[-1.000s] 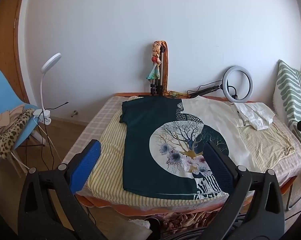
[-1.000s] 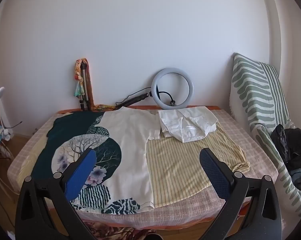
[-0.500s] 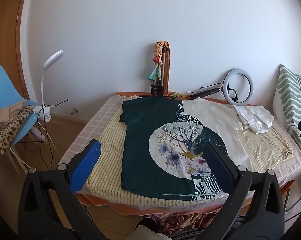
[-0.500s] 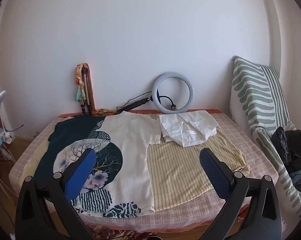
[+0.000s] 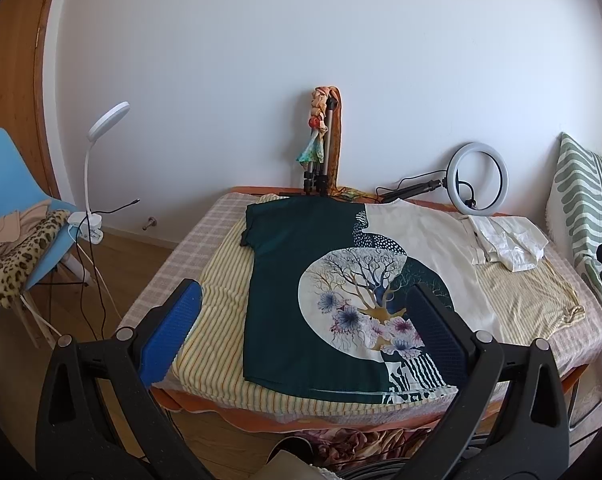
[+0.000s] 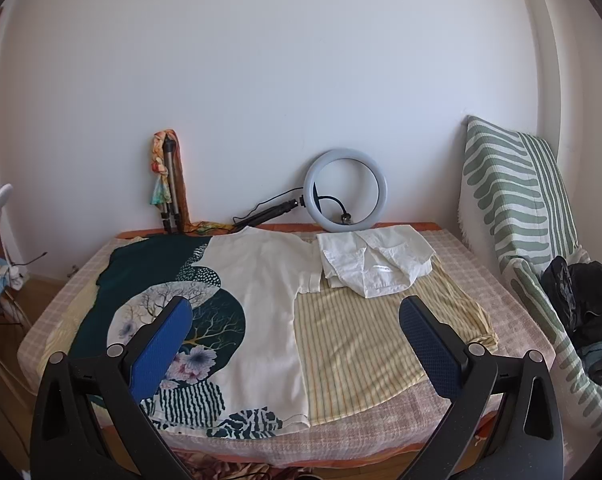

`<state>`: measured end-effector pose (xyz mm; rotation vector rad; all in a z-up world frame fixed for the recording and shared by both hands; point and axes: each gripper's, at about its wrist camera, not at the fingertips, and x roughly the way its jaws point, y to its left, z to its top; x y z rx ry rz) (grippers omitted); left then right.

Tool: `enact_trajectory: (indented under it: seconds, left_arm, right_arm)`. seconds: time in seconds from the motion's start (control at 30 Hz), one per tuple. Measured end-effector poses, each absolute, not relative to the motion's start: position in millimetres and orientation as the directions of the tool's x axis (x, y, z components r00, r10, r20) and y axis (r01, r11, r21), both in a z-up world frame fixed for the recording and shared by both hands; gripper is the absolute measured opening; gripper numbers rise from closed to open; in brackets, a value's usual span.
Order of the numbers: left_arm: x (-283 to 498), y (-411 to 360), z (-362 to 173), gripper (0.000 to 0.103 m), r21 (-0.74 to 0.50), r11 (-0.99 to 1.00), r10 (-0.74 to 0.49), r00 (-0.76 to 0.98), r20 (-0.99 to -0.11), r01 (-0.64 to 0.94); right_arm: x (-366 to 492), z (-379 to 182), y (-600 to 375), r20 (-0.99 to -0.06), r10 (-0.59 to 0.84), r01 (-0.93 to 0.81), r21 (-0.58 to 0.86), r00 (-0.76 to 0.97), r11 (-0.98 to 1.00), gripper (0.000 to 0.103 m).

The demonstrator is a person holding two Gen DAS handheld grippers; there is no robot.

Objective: Fold small clothes

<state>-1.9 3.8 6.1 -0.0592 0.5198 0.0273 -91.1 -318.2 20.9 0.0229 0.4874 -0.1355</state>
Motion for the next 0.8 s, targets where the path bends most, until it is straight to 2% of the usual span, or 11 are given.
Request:
enact_trajectory:
  seconds: [0.8]
  left_arm:
    - [2.1, 7.9, 13.0, 0.103, -0.052, 0.998, 0.013, 0.869, -0.495, -0.044]
  right_arm:
    - [-90.4, 24.4, -319.5, -0.465, -0.123, 0.133, -0.012, 0.877, 0.991, 0.103]
